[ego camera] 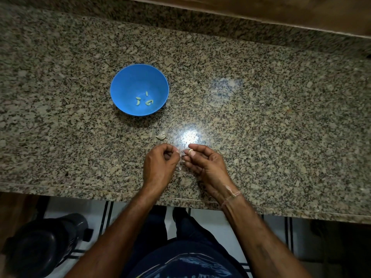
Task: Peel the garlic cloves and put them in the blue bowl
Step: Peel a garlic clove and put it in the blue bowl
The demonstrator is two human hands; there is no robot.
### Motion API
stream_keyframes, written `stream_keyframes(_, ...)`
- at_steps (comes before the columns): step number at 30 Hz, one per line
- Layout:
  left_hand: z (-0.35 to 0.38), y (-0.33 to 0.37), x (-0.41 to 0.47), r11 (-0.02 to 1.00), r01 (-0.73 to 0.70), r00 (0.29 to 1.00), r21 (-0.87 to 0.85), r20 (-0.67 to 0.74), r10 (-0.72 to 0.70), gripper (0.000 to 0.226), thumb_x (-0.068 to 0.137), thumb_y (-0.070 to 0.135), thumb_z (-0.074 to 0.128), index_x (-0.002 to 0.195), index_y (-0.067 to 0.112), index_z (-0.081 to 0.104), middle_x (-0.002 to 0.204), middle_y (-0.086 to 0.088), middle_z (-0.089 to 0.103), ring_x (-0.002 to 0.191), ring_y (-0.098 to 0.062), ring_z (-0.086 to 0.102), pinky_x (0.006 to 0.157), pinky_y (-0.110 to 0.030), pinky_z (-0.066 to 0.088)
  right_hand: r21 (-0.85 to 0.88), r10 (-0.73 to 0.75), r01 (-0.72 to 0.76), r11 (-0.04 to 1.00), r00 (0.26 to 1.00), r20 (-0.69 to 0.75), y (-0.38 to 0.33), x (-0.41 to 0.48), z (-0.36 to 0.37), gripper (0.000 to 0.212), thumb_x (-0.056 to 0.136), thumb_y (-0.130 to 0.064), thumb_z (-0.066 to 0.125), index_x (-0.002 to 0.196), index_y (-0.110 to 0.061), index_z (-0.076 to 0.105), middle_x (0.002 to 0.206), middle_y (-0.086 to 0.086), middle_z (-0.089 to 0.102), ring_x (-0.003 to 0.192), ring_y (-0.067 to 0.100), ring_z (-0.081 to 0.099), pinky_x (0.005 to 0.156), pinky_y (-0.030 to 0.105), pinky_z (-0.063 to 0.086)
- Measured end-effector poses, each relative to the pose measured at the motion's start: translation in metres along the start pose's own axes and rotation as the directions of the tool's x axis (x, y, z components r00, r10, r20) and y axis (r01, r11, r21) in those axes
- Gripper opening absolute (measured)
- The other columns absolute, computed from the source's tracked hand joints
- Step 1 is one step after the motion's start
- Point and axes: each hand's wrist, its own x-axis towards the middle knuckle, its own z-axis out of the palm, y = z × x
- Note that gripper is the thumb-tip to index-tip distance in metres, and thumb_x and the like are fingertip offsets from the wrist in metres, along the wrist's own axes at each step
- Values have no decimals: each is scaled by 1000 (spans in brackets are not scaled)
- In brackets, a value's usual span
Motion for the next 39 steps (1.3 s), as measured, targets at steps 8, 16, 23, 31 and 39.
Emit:
stream_keyframes(8,5,-7,2,983,-143,987,113,-56,150,12,101,20,60,101,20,73,94,10,68,77,2,57,59,-12,35,-85,-52,49,995,998,-34,-3,-3,-3,19,93,4,68,111,0,70,107,19,77,89,21,75,76,25,62)
stream_keyframes(16,0,-14,5,970,-188,976,157,-82,202,13,101,31,65,96,22,73,92,10,67,86,-13,63,65,-29,48,-211,-135,118,970,988,-70,-5,-3,2,20,88,1,76,107,3,68,95,16,76,83,23,74,74,27,63)
stream_keyframes(23,-26,-12,-3,935,-39,995,-353,70,68,11,95,24,74,104,20,78,100,4,77,97,-10,73,84,-29,61,-273,-174,177,946,984,36,7,-2,33,16,91,-1,75,104,7,70,98,14,78,89,27,75,80,33,64)
stream_keyframes(31,-58,-39,12,991,-35,987,-131,-158,14,7,92,15,77,94,21,74,89,10,73,80,1,68,66,-10,50,-485,-263,243,840,965,28,17,8,43,26,94,4,69,118,-6,73,112,8,78,103,20,75,83,32,63)
stream_keyframes(39,-49,-49,1,960,-250,964,123,-58,259,35,88,19,81,120,15,65,117,3,54,95,-10,58,75,-17,53,-633,-394,269,726,917,-61,9,4,10,29,92,1,72,117,-14,75,111,-8,78,109,10,72,101,45,58)
